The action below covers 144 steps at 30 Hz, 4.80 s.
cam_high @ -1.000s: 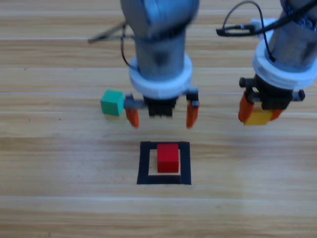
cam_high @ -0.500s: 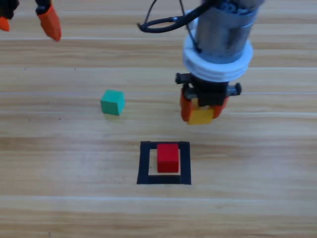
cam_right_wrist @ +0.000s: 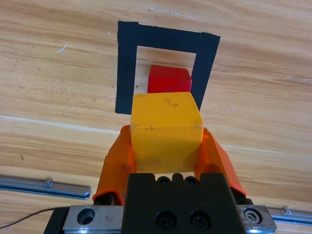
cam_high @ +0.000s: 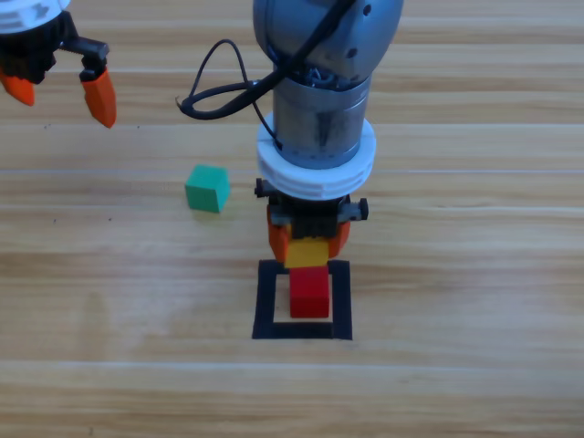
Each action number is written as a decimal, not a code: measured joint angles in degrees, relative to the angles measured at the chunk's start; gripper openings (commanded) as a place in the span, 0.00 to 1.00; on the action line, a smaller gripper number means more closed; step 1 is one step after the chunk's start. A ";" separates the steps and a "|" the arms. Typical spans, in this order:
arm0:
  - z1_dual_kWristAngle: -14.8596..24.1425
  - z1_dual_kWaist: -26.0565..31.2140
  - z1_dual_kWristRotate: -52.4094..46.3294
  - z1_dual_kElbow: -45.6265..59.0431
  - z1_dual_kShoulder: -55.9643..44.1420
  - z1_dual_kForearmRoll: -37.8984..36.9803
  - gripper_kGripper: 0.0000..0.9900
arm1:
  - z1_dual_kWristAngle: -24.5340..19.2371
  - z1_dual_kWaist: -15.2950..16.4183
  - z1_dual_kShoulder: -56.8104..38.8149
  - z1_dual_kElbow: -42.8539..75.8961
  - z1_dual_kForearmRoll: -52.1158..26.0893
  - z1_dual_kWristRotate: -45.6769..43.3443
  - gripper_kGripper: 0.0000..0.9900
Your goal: Stack the blocks in the rectangular block: red at the bottom, yellow in the middle, green on top
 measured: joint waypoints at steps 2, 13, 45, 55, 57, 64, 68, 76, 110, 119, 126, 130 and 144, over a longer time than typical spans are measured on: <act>-0.10 0.64 0.86 0.01 0.00 0.00 1.00 | 0.00 0.09 1.34 -0.92 0.02 1.22 0.00; -0.30 2.47 2.71 2.19 0.00 0.00 1.00 | -0.85 0.17 4.01 -1.35 0.03 4.01 0.00; -1.82 5.12 3.02 3.44 -0.02 0.00 1.00 | -2.53 1.61 4.01 -1.27 0.04 7.20 0.00; -1.82 5.12 3.02 3.51 -0.02 0.00 1.00 | -2.92 2.04 4.01 -0.67 0.04 8.10 0.00; -1.82 5.12 3.02 3.51 -0.02 -0.01 1.00 | -3.00 2.05 4.00 -0.59 0.04 8.60 0.00; -1.82 5.12 3.01 4.04 -0.02 -0.82 1.00 | -3.22 2.07 4.00 -0.07 0.04 9.50 0.00; -1.82 5.12 3.00 4.54 -0.02 -1.15 1.00 | -3.46 2.07 4.00 0.18 0.04 9.72 0.00; -1.82 5.12 3.00 4.71 -0.02 -1.56 1.00 | -3.72 2.07 4.00 0.23 0.04 9.78 0.00; -3.05 4.96 -2.97 -2.53 7.14 -2.76 1.00 | -16.67 2.26 -18.02 0.91 -1.35 -16.78 1.00; -3.05 -2.54 -9.77 -3.53 13.07 -3.92 0.98 | -0.05 -5.25 -44.75 73.25 -57.07 -47.28 1.00; -3.42 -9.05 -13.17 -6.67 13.52 -4.53 0.99 | 1.29 -8.75 -61.47 82.74 -62.07 -60.18 1.00; -3.34 -10.58 -14.60 -7.14 14.11 -4.53 0.98 | 8.89 -9.22 -62.63 82.67 -60.26 -63.25 1.00; -1.39 -10.65 -15.19 -8.03 18.62 -5.90 0.97 | 11.21 -9.30 -62.60 82.67 -59.99 -63.51 1.00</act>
